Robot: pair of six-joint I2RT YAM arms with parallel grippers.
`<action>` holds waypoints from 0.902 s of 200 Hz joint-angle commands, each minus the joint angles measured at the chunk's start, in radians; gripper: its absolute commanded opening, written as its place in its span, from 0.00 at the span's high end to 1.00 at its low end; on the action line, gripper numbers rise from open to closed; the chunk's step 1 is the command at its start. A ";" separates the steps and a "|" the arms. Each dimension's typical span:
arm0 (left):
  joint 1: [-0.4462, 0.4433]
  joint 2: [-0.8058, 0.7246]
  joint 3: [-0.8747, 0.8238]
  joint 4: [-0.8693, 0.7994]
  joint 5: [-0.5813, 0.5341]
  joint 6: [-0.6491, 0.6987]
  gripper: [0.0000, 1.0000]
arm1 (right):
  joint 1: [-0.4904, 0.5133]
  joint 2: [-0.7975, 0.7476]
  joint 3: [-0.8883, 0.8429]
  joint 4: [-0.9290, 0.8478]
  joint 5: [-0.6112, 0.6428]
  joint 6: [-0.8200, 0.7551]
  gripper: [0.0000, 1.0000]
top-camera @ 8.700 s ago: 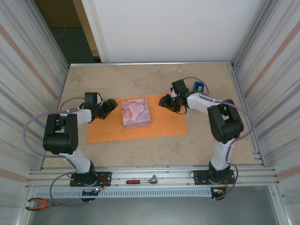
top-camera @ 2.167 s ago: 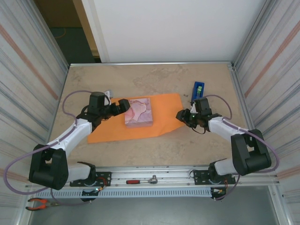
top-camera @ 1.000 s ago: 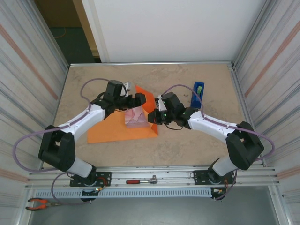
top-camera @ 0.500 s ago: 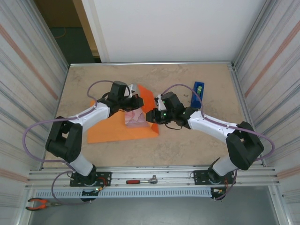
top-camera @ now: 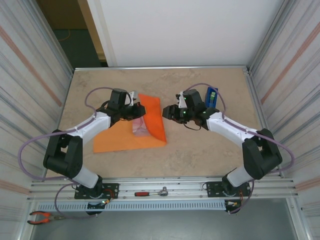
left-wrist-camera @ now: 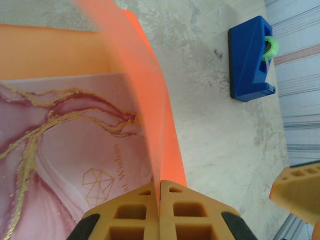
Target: Wrap the gift box in paper
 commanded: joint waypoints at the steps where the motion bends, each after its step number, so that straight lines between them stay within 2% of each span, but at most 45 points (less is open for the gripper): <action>1: 0.001 -0.037 -0.026 -0.022 -0.041 0.036 1.00 | 0.013 0.081 0.062 0.031 -0.056 -0.001 0.57; 49: 0.004 -0.040 -0.034 -0.036 -0.067 0.048 1.00 | 0.076 0.248 0.145 0.093 -0.073 0.040 0.76; 66: 0.007 -0.040 -0.032 -0.040 -0.071 0.051 1.00 | 0.091 0.294 0.153 0.114 -0.070 0.051 0.80; 77: 0.015 -0.041 -0.026 -0.047 -0.074 0.054 0.96 | 0.097 0.314 0.152 0.120 -0.066 0.054 0.81; 91: 0.030 -0.048 -0.015 -0.060 -0.074 0.056 0.84 | 0.100 0.332 0.146 0.124 -0.060 0.058 0.83; 116: 0.066 -0.078 -0.016 -0.071 -0.078 0.059 0.52 | 0.100 0.338 0.123 0.131 -0.055 0.059 0.85; 128: 0.077 -0.087 -0.016 -0.086 -0.087 0.062 0.40 | 0.100 0.337 0.116 0.132 -0.050 0.059 0.84; 168: 0.085 -0.084 -0.039 -0.103 -0.115 0.061 0.21 | 0.100 0.342 0.111 0.134 -0.055 0.059 0.84; 180: 0.085 -0.078 -0.053 -0.092 -0.121 0.055 0.18 | 0.101 0.342 0.110 0.134 -0.056 0.061 0.85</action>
